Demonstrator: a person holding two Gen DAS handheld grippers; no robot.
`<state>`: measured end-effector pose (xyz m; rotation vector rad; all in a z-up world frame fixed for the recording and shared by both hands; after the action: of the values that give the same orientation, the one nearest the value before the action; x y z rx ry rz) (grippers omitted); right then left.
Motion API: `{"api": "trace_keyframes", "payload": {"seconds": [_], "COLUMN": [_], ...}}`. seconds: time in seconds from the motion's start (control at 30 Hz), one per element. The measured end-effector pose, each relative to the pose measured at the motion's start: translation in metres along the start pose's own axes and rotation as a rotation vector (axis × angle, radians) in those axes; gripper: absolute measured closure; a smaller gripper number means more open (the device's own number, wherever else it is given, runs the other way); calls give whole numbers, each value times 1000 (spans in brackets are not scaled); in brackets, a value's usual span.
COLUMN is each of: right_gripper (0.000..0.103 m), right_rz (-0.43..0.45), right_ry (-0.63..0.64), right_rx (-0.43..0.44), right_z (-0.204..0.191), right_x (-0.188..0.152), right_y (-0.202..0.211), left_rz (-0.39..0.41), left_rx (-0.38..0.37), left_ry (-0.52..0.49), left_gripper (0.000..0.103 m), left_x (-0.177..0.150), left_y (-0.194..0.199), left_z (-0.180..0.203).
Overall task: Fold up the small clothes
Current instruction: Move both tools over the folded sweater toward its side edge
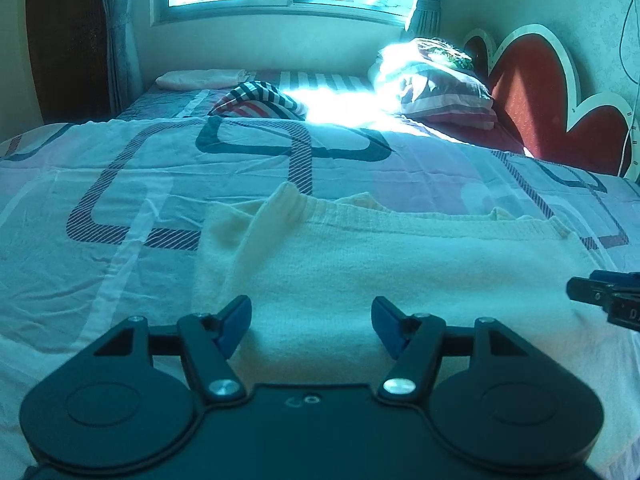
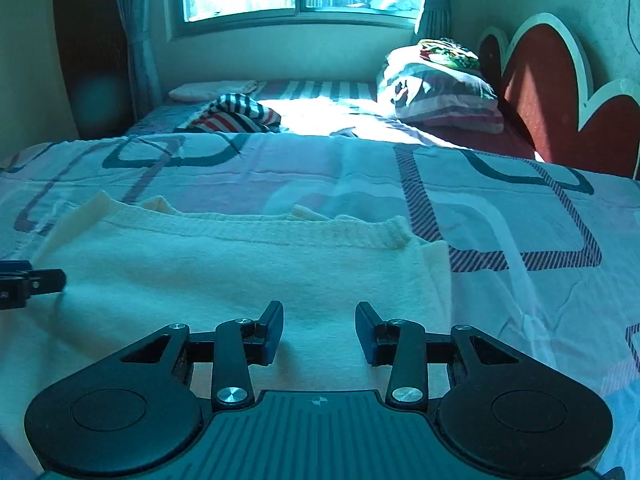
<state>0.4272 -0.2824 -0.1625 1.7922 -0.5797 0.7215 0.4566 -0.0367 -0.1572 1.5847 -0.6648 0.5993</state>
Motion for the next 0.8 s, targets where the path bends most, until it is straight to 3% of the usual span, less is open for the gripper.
{"api": "trace_keyframes", "payload": {"seconds": [0.17, 0.3, 0.5, 0.8], "right_gripper": [63, 63, 61, 61], "right_rz": [-22, -46, -37, -42], "right_ry": [24, 27, -8, 7], "right_rx": [38, 4, 0, 41], "right_z": [-27, -13, -5, -32], "right_x": [-11, -28, -30, -50], "right_y": [-7, -13, 3, 28], "left_rz": [-12, -43, -52, -64], "left_rx": [-29, 9, 32, 2], "left_ry": [-30, -48, -58, -65], "left_gripper": [38, 36, 38, 37], "left_x": [-7, -24, -24, -40], "left_y": [8, -5, 2, 30], "left_z": [20, 18, 15, 6]}}
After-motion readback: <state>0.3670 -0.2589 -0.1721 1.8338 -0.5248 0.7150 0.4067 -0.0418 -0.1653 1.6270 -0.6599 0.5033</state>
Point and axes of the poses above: each gripper's, at about its wrist camera, not at the fingertips, and y roughly against the way its jaws point, z to its right, x to its top, the point moved 5 cm from there along -y, roughly the way its jaws point, and after that the axes turned 14 degrees about x, right-handed, at the moved point
